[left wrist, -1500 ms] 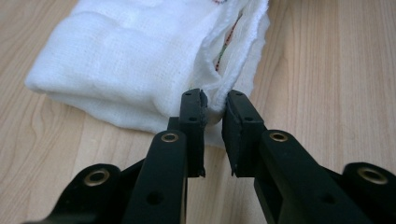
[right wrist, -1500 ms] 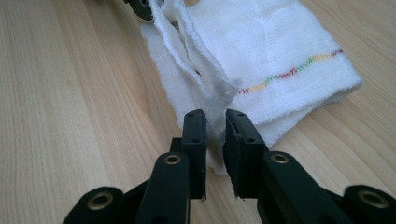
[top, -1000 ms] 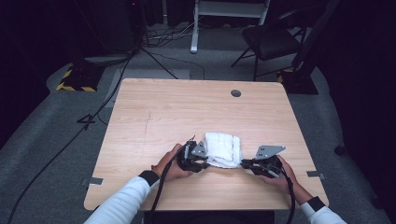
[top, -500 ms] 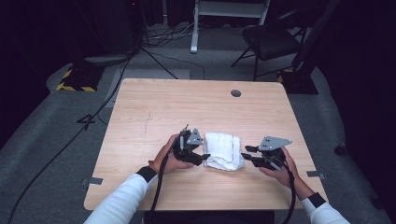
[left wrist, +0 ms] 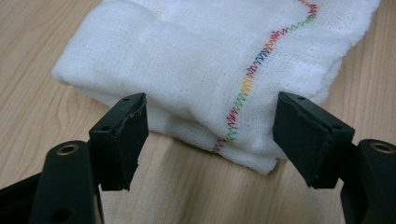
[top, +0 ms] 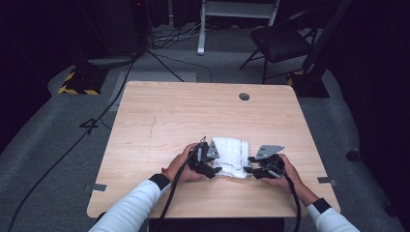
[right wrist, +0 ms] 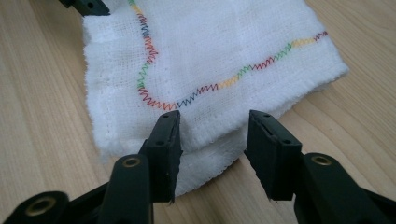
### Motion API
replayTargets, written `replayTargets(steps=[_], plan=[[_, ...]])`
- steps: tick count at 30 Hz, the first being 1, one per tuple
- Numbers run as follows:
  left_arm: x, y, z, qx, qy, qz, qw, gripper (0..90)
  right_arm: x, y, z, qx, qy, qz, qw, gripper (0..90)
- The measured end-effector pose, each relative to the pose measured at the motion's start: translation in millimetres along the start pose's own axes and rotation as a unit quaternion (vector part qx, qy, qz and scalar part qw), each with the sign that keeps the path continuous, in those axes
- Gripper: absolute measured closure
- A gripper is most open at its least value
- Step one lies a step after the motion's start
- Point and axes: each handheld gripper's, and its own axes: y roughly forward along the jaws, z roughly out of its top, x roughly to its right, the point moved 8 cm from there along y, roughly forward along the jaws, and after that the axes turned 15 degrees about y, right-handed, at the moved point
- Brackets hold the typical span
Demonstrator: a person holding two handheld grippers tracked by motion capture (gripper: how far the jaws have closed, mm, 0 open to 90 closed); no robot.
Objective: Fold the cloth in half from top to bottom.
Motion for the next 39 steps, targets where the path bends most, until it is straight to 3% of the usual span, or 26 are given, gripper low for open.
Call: replayTargets(steps=[8,14,17,25,27,32,39], plan=[[-7.1,-17.8,0.2,-0.002,0.005,0.022,0.9997,22.3,2.8,-9.0,5.2,0.008,-0.003,-0.015,0.9998,45.2],[-6.8,-37.4,-9.2,-0.011,0.008,0.034,0.9993,21.4,7.1,-25.4,8.6,0.029,0.0,-0.032,0.9991,36.2],[-5.5,-48.0,-17.1,-0.02,0.015,0.041,0.9989,20.7,9.1,-34.3,8.0,0.032,0.001,-0.041,0.9986,33.5],[-1.7,-69.1,-48.1,-0.047,0.008,0.071,0.9964,20.2,13.8,-51.4,-4.8,0.029,-0.001,-0.059,0.9978,29.0],[0.4,-73.1,-55.3,-0.045,-0.004,0.078,0.9959,20.2,16.1,-55.2,-8.5,0.031,0.001,-0.064,0.9975,29.0],[5.9,-77.6,-73.0,-0.062,-0.014,0.088,0.9941,19.4,23.8,-64.8,-19.6,0.033,0.009,-0.081,0.9961,28.9],[9.6,-90.5,-90.9,-0.065,-0.028,0.103,0.9922,19.4,36.5,-78.6,-40.1,0.045,0.025,-0.094,0.9942,29.3]])
